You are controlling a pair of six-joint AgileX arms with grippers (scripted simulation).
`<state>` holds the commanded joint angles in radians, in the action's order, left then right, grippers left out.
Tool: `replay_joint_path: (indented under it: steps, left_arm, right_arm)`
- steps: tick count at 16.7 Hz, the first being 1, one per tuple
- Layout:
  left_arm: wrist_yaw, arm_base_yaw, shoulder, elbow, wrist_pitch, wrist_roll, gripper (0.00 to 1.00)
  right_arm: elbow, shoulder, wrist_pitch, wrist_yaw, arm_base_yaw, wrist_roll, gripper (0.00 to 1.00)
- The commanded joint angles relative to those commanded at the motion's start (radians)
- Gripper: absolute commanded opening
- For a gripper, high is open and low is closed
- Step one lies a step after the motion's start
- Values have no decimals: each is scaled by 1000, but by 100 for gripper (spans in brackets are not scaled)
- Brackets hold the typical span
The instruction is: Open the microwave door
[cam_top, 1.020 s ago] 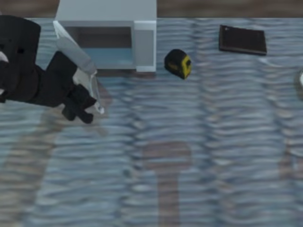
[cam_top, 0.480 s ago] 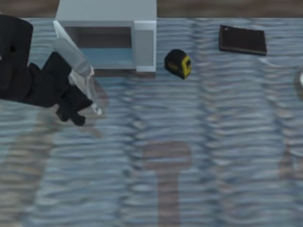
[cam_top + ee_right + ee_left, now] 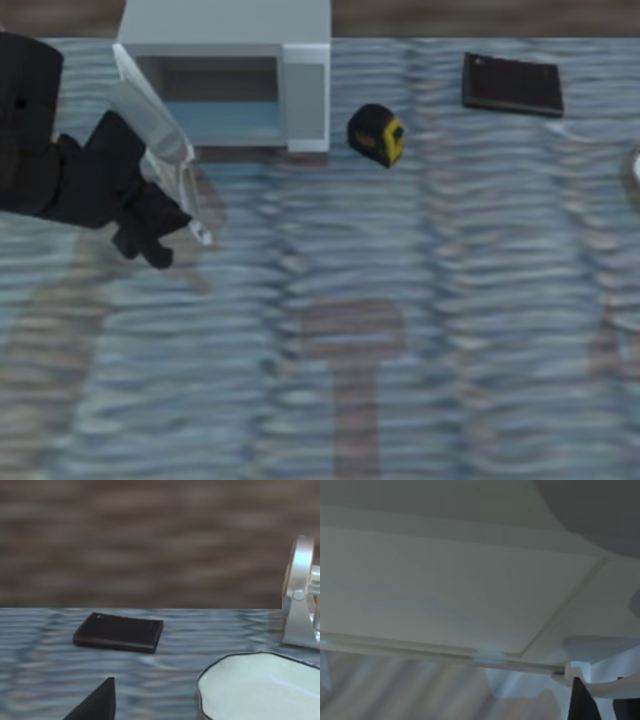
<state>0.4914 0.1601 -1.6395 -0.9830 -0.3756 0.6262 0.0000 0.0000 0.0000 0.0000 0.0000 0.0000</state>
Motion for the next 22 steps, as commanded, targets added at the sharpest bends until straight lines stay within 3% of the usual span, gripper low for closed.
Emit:
replay_joint_path:
  steps: [22]
  left_arm:
    - [10, -2, -3, 3, -13, 11, 0]
  right_arm:
    - [0, 0, 0, 0, 0, 0, 100]
